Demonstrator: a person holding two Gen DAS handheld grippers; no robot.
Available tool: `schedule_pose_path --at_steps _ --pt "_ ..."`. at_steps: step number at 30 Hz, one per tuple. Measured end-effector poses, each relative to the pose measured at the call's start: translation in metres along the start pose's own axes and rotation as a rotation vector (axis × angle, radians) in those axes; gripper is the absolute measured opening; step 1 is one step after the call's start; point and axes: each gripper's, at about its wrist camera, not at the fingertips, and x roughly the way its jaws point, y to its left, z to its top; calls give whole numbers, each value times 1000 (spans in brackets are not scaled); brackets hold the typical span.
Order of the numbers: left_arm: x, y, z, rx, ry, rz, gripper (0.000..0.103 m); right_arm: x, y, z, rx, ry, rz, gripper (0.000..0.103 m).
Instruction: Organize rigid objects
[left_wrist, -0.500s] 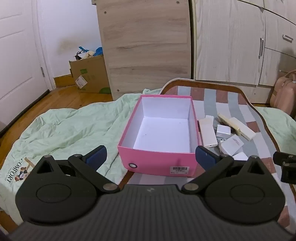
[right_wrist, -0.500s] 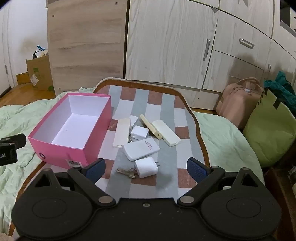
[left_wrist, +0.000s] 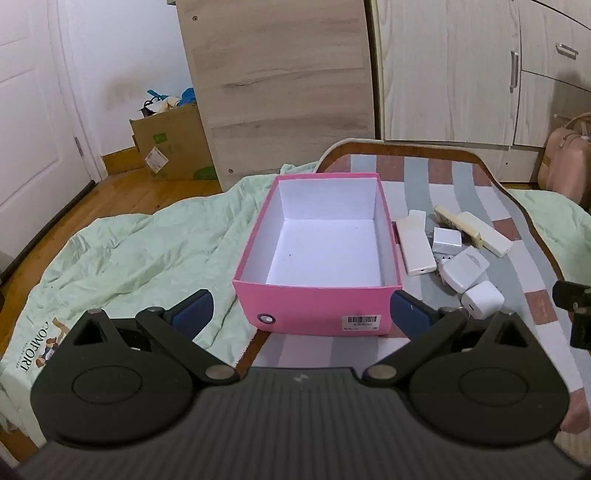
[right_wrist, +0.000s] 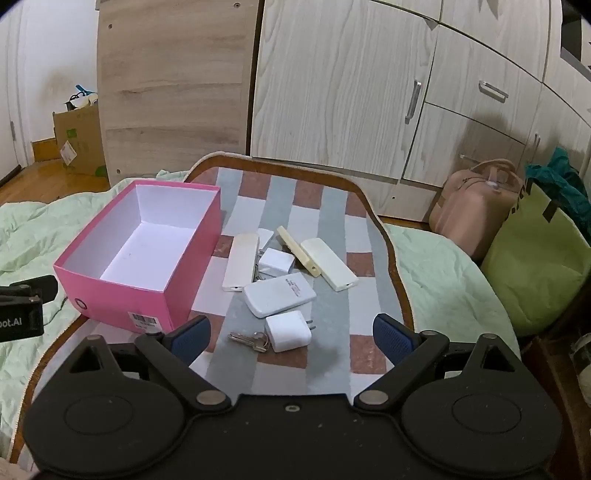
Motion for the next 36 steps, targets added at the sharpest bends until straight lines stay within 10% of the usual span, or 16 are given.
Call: schedule_pose_path --at_steps 36 --pt "27 1 -7 -10 98 -33 103 13 -5 -7 15 -22 -9 97"
